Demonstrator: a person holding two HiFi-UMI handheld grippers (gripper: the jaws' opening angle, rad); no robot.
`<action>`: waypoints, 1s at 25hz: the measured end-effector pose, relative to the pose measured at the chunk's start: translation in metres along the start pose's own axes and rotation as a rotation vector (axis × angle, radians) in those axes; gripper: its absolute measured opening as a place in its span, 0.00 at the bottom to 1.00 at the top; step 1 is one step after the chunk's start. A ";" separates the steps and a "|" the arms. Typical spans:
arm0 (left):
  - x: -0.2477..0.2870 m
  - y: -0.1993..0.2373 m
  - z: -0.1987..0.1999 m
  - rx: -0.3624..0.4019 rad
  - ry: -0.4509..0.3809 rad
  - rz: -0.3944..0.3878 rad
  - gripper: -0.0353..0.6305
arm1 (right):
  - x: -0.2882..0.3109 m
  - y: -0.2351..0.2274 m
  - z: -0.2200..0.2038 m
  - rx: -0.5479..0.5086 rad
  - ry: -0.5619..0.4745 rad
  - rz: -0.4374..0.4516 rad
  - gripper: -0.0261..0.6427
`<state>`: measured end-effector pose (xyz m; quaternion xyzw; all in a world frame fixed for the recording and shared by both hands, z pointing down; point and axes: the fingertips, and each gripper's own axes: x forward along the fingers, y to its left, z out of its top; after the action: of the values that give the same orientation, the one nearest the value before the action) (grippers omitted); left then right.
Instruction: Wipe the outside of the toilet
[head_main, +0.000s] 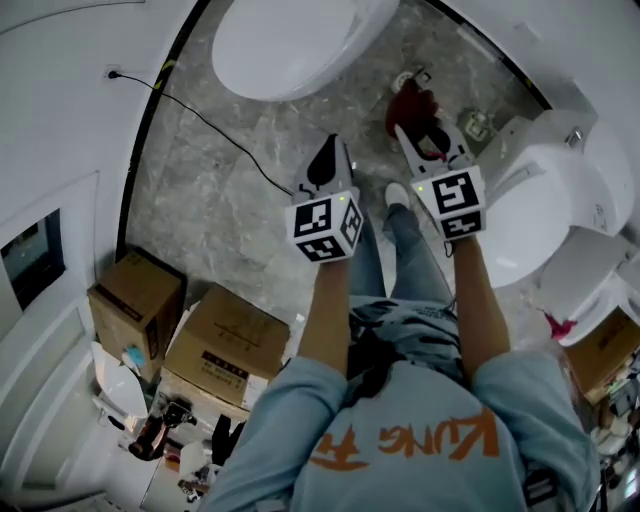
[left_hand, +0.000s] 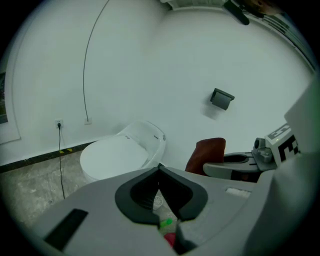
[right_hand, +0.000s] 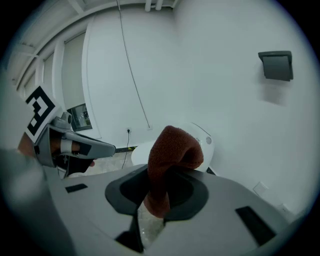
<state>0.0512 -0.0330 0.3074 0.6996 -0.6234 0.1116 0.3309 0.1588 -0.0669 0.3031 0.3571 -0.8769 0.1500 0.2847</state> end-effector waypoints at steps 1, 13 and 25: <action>0.009 0.003 -0.005 0.002 0.014 -0.008 0.04 | 0.010 -0.001 -0.005 0.007 0.006 0.004 0.15; 0.094 0.057 -0.068 -0.005 0.096 -0.062 0.04 | 0.117 -0.014 -0.083 0.066 0.048 -0.006 0.16; 0.145 0.101 -0.098 -0.008 0.118 -0.103 0.04 | 0.209 -0.031 -0.138 0.091 0.094 -0.070 0.15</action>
<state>0.0093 -0.0901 0.4970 0.7215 -0.5665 0.1331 0.3752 0.1128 -0.1369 0.5416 0.3926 -0.8417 0.1966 0.3142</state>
